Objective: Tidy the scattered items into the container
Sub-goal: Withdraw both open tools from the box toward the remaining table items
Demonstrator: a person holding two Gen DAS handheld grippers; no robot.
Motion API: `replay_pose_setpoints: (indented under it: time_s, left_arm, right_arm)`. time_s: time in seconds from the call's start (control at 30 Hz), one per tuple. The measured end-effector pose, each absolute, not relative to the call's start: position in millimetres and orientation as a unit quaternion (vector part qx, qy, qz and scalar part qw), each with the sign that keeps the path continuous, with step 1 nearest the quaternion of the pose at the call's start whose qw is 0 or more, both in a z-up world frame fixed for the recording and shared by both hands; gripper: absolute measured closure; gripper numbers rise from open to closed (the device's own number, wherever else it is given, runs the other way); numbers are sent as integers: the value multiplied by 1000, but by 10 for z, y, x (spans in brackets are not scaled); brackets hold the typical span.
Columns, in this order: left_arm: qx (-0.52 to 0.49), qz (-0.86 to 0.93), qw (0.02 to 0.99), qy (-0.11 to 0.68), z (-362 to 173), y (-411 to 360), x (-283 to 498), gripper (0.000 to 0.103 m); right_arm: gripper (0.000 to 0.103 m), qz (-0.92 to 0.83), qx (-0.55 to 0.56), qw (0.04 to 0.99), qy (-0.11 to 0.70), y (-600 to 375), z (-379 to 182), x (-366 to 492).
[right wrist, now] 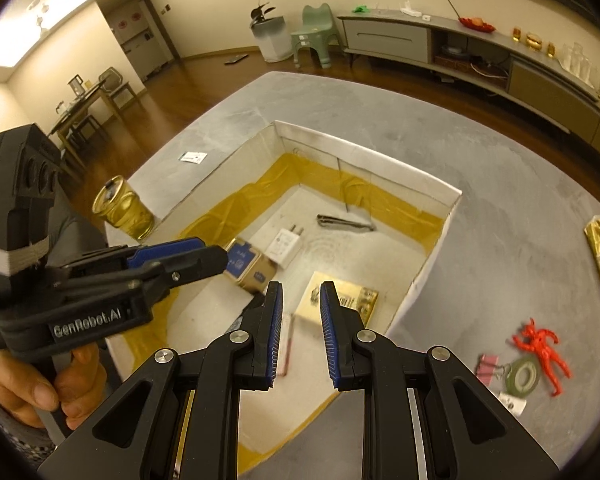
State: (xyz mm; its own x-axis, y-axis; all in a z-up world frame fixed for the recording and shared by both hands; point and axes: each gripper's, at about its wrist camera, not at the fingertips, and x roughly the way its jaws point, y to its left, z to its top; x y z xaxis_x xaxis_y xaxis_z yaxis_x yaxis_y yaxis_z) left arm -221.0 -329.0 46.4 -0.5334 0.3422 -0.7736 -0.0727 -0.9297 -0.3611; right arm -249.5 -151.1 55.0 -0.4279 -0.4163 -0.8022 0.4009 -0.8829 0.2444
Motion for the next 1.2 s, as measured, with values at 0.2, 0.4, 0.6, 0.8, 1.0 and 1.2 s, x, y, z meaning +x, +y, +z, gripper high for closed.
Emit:
replay_pose_setpoints:
  time_s: [0.2,0.4,0.6,0.8,1.0,1.2]
  left_arm:
    - [-445,881,125,-103,649,-3131,-1893,71]
    - [-427,891,129,-86,821,-3067,-1662,71]
    - [-417,895,129,-89,944,-3095,-1458,71]
    - [-407,899,123,-105,1049,-3183,-1261,71]
    - [-405,899,132,-101,1097,-3133,-1071,71]
    - [-407,897,150,-85,1101,-2977,-889,71]
  right_arm:
    - [81,-847,471,246,-8,-1531,679,-2248]
    - [80,-850,461,253,-12,-1546,820,-2011]
    - [81,-853,453,259,-19,-1521,920,-1767]
    - [81,-854,446,264,-32,-1458,989,-1543]
    - [81,-854,443,268,-47,-1375,998,-1338]
    - [81,-853,440,272,-68,-1269,977,-1142]
